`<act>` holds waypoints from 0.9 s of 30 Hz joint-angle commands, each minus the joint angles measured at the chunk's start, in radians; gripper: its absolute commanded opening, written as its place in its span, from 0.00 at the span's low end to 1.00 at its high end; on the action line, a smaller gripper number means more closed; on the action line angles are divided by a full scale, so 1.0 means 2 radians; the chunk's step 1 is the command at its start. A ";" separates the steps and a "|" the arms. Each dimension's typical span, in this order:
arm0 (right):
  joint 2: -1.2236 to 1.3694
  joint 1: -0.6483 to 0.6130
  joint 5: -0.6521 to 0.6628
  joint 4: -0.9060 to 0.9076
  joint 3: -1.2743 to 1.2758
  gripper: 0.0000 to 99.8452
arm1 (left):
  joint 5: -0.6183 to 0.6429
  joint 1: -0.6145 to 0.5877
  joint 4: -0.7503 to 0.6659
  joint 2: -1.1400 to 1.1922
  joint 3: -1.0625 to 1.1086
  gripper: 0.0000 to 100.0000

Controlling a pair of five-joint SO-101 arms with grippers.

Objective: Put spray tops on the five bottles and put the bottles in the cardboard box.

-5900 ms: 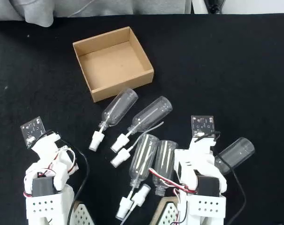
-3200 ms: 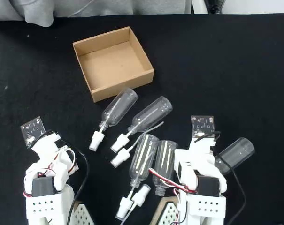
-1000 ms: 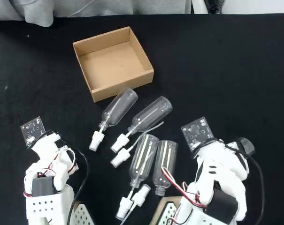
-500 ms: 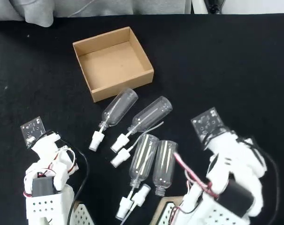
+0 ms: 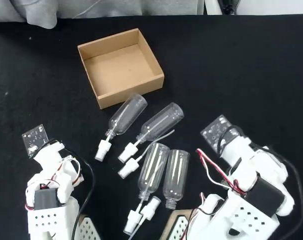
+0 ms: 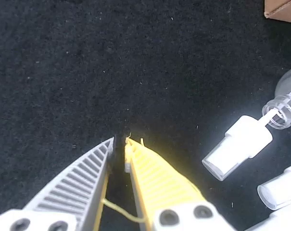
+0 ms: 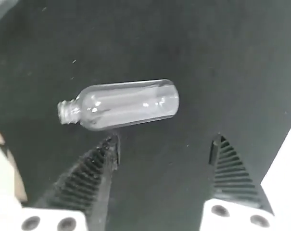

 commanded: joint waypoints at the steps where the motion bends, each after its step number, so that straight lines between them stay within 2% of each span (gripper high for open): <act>1: 0.009 0.012 0.044 0.020 -0.030 0.28 | -0.001 0.001 -0.002 -0.002 0.012 0.03; 10: 0.010 0.013 0.107 0.020 0.015 0.28 | -0.001 0.001 -0.002 -0.002 0.012 0.03; 17: 0.010 0.014 0.122 0.005 0.054 0.27 | -0.001 0.001 -0.002 -0.002 0.012 0.03; 21: 0.010 0.038 0.122 -0.027 0.074 0.27 | -0.001 0.001 -0.002 -0.002 0.012 0.03; 27: 0.010 0.087 0.143 -0.028 0.084 0.14 | -0.001 0.001 -0.002 -0.002 0.012 0.03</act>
